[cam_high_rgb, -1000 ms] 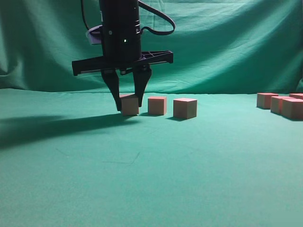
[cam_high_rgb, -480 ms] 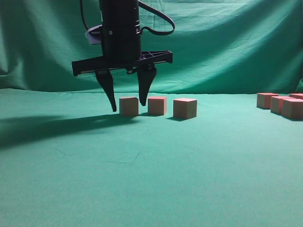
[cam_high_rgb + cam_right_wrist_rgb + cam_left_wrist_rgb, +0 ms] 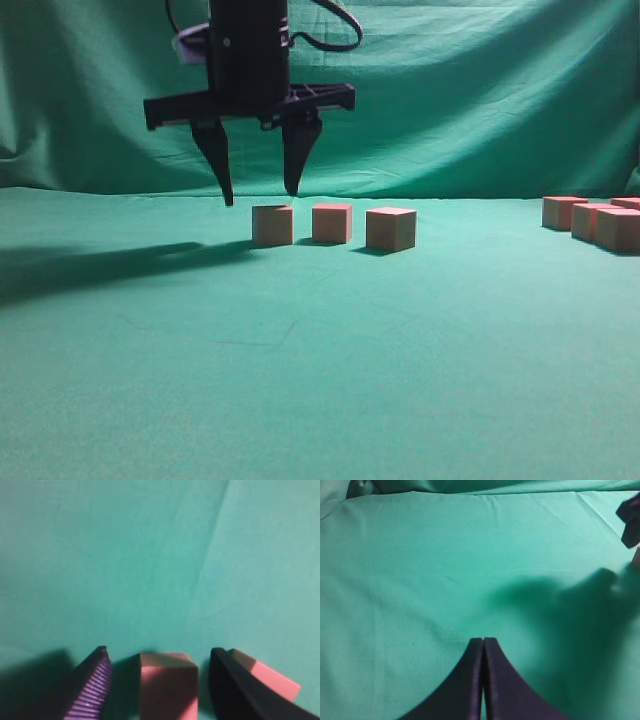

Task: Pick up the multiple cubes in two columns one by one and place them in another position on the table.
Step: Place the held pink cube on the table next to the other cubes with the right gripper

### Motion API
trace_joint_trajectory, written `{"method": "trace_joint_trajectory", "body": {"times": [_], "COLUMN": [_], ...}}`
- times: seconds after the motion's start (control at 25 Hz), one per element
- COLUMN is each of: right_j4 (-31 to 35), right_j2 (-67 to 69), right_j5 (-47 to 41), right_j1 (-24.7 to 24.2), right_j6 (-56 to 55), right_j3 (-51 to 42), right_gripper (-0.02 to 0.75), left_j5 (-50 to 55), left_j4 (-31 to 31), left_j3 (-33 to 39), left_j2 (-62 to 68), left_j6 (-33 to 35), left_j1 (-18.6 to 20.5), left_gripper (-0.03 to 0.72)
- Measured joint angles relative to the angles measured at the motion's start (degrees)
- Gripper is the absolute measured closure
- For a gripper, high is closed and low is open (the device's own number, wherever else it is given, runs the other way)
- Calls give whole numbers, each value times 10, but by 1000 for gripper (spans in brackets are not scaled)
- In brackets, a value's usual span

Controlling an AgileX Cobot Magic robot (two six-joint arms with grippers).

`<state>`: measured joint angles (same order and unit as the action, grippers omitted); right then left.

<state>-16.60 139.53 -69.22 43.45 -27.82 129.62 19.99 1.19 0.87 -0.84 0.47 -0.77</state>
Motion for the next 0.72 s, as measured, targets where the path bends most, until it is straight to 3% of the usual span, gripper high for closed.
{"method": "trace_joint_trajectory", "body": {"times": [0.4,0.72], "right_j4": [-53,-49], "right_j2": [-13,-174], "right_j5": [-19,-29], "right_j1": [0,0], "right_j6": [75,139], "right_j3": [124,126], "right_gripper": [337,337], "left_j5": [0,0], "left_j4": [0,0], "left_j3": [0,0], "left_j2": [0,0], "left_j6": [0,0], "left_j1": [0,0], "left_gripper": [688,688]}}
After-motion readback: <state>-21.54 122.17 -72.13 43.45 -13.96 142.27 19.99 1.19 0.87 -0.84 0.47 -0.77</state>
